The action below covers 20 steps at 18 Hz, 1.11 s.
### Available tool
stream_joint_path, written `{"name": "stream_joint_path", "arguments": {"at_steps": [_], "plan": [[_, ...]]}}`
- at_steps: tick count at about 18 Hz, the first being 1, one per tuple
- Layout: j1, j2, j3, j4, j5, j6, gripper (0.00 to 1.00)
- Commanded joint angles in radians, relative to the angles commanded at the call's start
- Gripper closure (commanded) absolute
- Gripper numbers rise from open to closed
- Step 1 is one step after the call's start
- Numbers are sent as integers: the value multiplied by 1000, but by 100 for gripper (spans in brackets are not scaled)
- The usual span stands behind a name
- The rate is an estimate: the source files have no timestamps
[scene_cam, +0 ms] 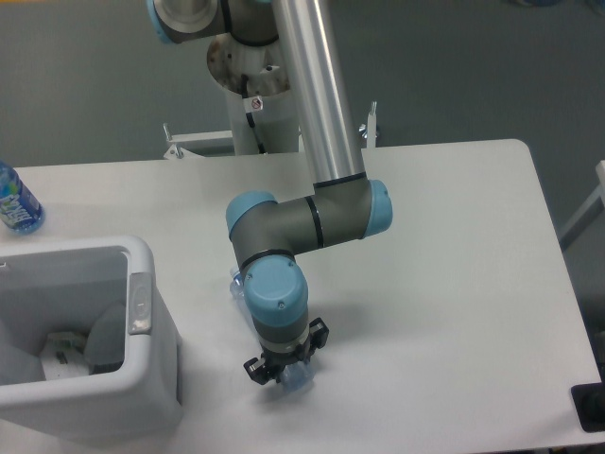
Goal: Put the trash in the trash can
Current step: 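Rotate the gripper to align with the bottle and grasp it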
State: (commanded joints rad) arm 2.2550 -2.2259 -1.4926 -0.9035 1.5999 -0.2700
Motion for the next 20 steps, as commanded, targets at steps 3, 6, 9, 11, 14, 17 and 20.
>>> {"name": "stream_joint_path", "arguments": {"at_steps": [3, 6, 9, 11, 14, 17, 20], "plan": [[2, 32, 5, 5, -2, 17, 44], [31, 96, 90, 6, -32, 26, 44], [89, 149, 233, 6, -180, 6, 44], [129, 184, 294, 6, -262, 3, 44], [161, 230, 334, 40, -371, -9, 44], [150, 244, 368, 113, -400, -43, 44], [91, 253, 370, 149, -408, -34, 44]]}}
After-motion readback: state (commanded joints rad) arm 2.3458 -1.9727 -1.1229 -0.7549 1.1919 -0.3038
